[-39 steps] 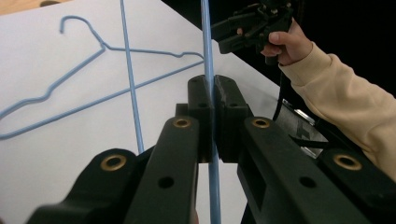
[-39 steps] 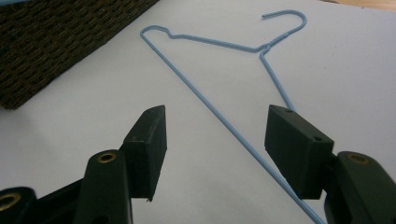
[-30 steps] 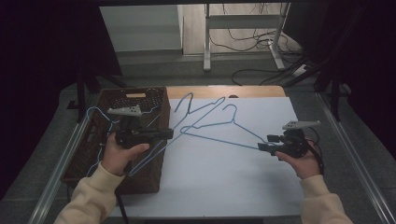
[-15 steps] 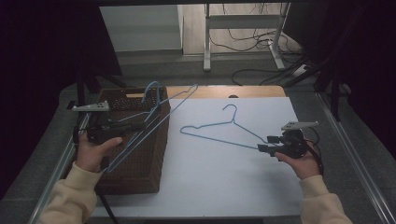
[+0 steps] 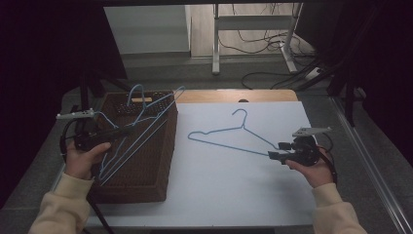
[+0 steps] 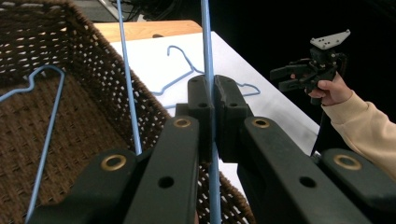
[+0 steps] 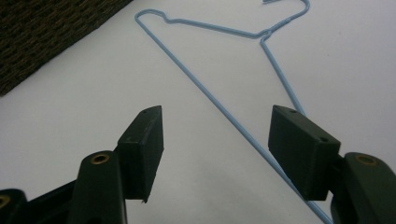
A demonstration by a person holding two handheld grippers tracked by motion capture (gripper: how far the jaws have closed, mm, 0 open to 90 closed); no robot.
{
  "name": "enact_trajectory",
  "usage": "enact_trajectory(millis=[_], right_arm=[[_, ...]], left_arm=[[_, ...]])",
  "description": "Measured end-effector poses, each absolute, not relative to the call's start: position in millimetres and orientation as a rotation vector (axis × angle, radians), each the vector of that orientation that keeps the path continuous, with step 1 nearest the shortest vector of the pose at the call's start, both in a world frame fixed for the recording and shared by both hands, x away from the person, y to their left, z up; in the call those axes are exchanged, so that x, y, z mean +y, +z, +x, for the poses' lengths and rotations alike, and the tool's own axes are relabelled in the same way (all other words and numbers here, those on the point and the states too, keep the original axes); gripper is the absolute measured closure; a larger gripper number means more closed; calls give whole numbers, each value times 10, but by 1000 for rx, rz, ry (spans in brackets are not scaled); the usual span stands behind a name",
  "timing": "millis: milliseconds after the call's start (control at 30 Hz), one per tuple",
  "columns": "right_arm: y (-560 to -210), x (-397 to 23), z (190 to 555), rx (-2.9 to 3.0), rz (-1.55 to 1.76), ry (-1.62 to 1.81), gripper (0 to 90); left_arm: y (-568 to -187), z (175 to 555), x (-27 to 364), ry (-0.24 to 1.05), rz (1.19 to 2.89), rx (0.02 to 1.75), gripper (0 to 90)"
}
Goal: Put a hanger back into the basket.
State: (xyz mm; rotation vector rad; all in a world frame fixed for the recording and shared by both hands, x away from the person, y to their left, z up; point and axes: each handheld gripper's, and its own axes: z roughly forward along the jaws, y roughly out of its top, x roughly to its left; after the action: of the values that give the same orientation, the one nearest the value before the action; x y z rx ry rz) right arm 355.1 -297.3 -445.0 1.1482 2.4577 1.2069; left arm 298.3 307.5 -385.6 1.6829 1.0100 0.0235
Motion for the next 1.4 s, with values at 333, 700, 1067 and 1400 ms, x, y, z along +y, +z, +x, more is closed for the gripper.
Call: enact_trajectory(millis=[333,700,1067,1400], right_arm=[[-4475,-2979,3558,2451,1148,1195,331],[-4486,-2964,3565,2454,1144,1192,326],[-4494,-2959,3570,2462,1144,1182,324],[-4479,-2991,3571,2444,1154,1184,318]], left_arm=[[-3911,2949,3284,32,1650,1038,868],[-4113,2982,3458,30,1650,1114,868],[-4290,3091,3408,-27,1703,1153,868],[-4517,3145,3451,-51,1739,1234,867]])
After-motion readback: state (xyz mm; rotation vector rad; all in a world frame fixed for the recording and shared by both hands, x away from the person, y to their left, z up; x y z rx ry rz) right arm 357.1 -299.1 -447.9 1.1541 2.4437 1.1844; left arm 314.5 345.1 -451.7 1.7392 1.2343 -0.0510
